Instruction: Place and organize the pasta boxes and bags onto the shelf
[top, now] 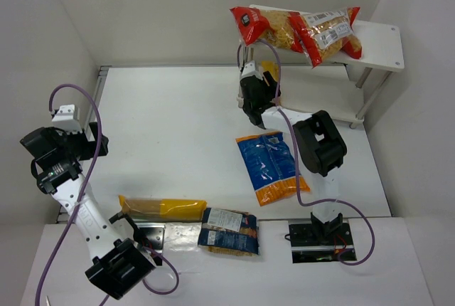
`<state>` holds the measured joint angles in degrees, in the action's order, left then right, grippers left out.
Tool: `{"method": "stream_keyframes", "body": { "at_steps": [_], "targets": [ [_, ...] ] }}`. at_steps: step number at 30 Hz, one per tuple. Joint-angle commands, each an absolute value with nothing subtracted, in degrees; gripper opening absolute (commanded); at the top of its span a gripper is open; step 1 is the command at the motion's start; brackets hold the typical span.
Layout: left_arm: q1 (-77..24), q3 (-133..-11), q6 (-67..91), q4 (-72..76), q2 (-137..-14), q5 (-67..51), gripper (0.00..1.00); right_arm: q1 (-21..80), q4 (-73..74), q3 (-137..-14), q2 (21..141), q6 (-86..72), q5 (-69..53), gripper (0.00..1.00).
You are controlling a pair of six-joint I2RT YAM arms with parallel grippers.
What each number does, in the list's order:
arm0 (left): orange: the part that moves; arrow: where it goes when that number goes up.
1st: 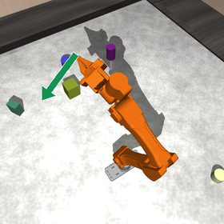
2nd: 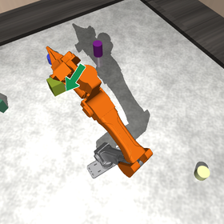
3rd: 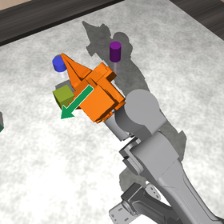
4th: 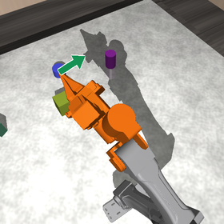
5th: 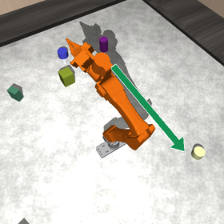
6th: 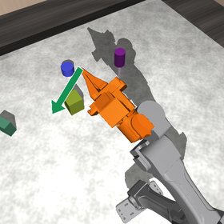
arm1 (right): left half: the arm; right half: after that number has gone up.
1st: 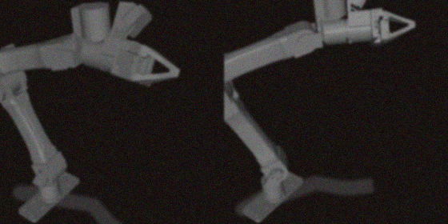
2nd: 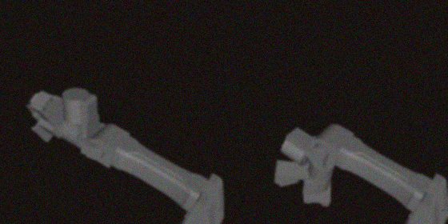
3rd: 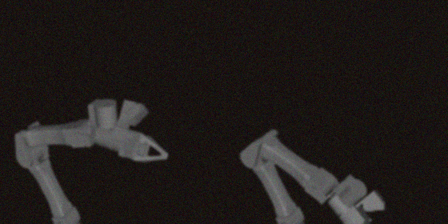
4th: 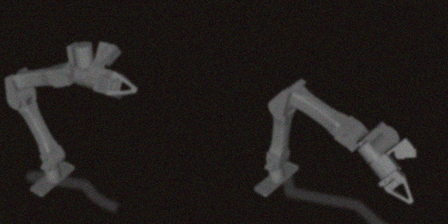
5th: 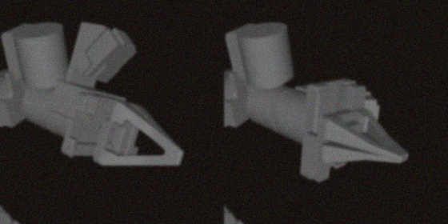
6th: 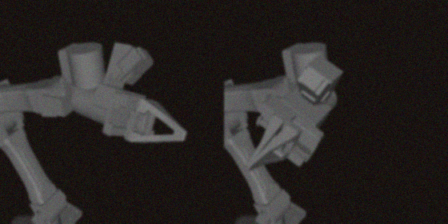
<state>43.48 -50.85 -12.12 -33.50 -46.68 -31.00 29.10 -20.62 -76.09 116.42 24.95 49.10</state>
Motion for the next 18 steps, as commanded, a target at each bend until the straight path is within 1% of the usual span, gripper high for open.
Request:
{"method": "stream_keyframes", "body": {
  "at_steps": [1, 4, 8, 18],
  "targets": [
    [44.47, -50.54, -13.45, -32.96, -45.97, -32.87, 0.99, 29.44, -27.25, -80.07, 116.19, 23.91, 51.06, 0.71],
    [44.47, -50.54, -13.45, -32.96, -45.97, -32.87, 0.99, 29.44, -27.25, -80.07, 115.67, 23.91, 51.06, 0.74],
    [44.47, -50.54, -13.45, -32.96, -45.97, -32.87, 0.99, 30.5, -25.14, -78.75, 113.48, 21.98, 51.06, 0.75],
    [44.47, -50.54, -13.45, -32.96, -44.91, -33.92, 0.99, 34.8, -19.86, -66.9, 102.67, 18.81, 50.54, 0.75]
  ]
}}
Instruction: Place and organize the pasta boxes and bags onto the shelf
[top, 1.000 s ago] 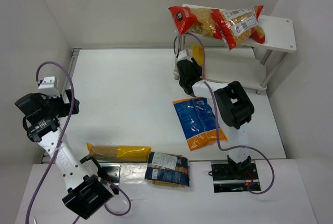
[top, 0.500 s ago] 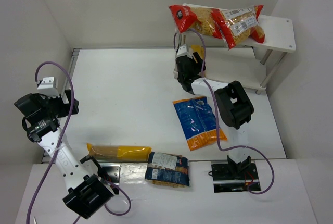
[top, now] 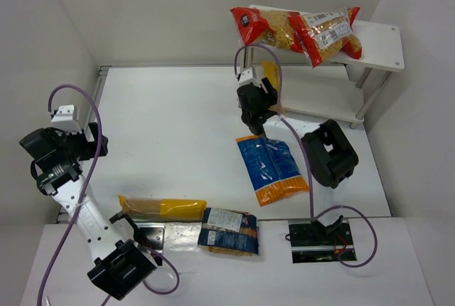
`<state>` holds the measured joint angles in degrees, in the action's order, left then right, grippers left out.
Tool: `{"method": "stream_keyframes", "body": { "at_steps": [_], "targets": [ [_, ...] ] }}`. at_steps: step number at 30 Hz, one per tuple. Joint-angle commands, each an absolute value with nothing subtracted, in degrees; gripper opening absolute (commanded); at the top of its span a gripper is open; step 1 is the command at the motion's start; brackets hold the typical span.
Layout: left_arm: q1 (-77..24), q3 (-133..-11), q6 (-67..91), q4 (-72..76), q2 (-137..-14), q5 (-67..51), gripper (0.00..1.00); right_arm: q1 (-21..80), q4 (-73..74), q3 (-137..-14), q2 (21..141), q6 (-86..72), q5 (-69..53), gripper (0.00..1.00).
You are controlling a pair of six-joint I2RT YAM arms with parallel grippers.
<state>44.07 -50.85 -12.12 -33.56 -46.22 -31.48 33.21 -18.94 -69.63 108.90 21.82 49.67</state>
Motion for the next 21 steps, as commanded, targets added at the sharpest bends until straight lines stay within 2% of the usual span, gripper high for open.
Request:
{"method": "stream_keyframes", "body": {
  "at_steps": [1, 5, 9, 15, 17, 21],
  "targets": [
    [44.47, -50.54, -13.45, -32.96, -44.91, -33.93, 0.99, 35.67, -18.91, -66.1, 100.39, 18.81, 50.54, 0.76],
    [44.47, -50.54, -13.97, -32.96, -44.39, -33.93, 0.99, 37.87, -13.55, -63.46, 94.23, 16.18, 50.54, 0.76],
    [44.47, -50.54, -13.97, -32.96, -44.38, -33.93, 0.99, 38.94, -2.24, -61.7, 87.64, 12.75, 47.3, 0.76],
    [44.47, -50.54, -13.97, -32.96, -44.38, -33.93, 0.99, 38.94, 13.23, -58.8, 74.81, 14.85, 29.81, 0.78],
    [44.47, -50.54, -13.97, -32.96, -44.38, -33.93, 0.99, 35.88, 18.34, -58.8, 72.09, 16.6, 20.63, 0.79],
    [44.47, -50.54, -13.97, -32.96, -43.86, -34.53, 0.99, 30.96, 25.73, -56.43, 66.99, 18.8, 10.86, 0.79]
  ]
}}
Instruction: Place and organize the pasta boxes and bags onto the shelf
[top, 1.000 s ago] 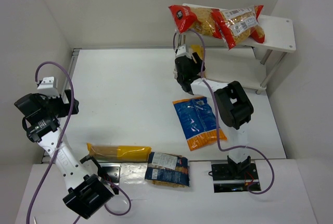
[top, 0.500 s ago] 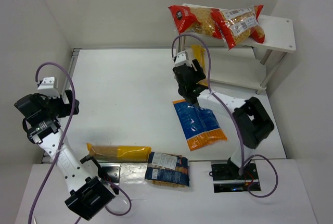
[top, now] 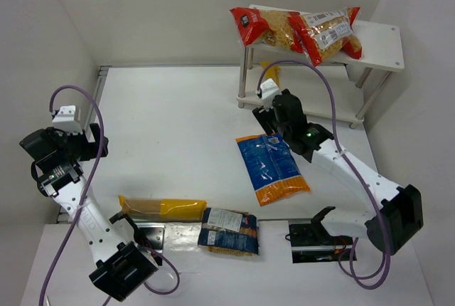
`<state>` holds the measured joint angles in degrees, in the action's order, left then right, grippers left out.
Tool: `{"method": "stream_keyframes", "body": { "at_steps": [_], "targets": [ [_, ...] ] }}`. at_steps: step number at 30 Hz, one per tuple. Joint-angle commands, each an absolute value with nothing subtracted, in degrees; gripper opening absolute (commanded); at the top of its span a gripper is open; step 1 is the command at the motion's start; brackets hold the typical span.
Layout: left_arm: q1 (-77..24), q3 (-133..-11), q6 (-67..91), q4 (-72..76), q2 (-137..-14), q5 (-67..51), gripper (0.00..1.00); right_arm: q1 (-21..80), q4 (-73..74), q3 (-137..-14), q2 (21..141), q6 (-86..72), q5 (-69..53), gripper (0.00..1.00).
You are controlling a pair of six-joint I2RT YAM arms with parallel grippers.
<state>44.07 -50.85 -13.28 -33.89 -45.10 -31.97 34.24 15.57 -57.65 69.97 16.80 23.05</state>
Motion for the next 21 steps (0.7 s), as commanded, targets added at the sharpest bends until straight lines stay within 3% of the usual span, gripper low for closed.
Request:
{"method": "stream_keyframes", "body": {
  "at_steps": [1, 21],
  "targets": [
    [44.47, -50.54, -13.97, -32.96, -43.86, -34.54, 0.99, 29.98, 28.28, -56.43, 66.19, 18.81, 9.33, 0.79],
    [44.47, -51.06, -13.97, -33.49, -47.37, -33.84, 0.99, -5.44, 44.38, -59.94, 56.43, 16.35, -19.33, 0.84]
  ]
}}
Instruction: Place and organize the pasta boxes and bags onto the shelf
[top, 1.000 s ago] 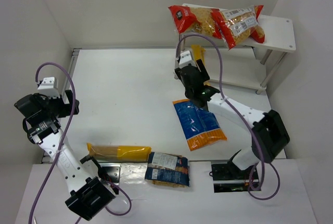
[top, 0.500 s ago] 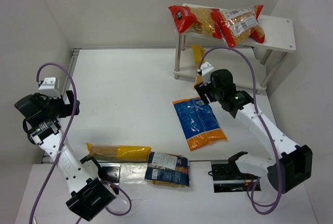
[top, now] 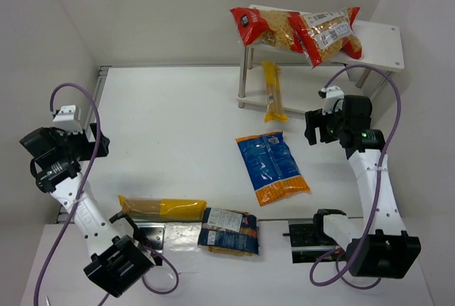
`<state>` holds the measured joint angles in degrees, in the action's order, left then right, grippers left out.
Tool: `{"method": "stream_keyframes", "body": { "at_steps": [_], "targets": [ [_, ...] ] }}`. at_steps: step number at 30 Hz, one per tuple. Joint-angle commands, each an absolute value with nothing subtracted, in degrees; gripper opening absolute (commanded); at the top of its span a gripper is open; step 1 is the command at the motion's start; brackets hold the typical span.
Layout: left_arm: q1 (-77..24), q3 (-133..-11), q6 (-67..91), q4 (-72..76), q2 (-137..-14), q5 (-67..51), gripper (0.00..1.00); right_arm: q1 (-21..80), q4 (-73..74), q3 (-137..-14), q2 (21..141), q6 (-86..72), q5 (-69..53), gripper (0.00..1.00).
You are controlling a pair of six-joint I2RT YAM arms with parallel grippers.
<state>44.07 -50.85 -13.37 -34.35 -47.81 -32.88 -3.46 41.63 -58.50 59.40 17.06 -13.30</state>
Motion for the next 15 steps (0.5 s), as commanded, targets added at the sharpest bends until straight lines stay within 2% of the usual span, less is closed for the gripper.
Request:
{"method": "stream_keyframes", "body": {
  "at_steps": [1, 15],
  "targets": [
    [44.47, -51.06, -13.97, -33.49, -47.37, -33.84, 0.99, -6.32, 44.38, -59.94, 56.43, 16.35, -20.03, 0.84],
    [44.47, -51.06, -13.97, -34.01, -47.9, -34.37, 0.99, -9.67, 40.87, -57.66, 56.95, 15.12, -20.74, 0.86]
  ]
}}
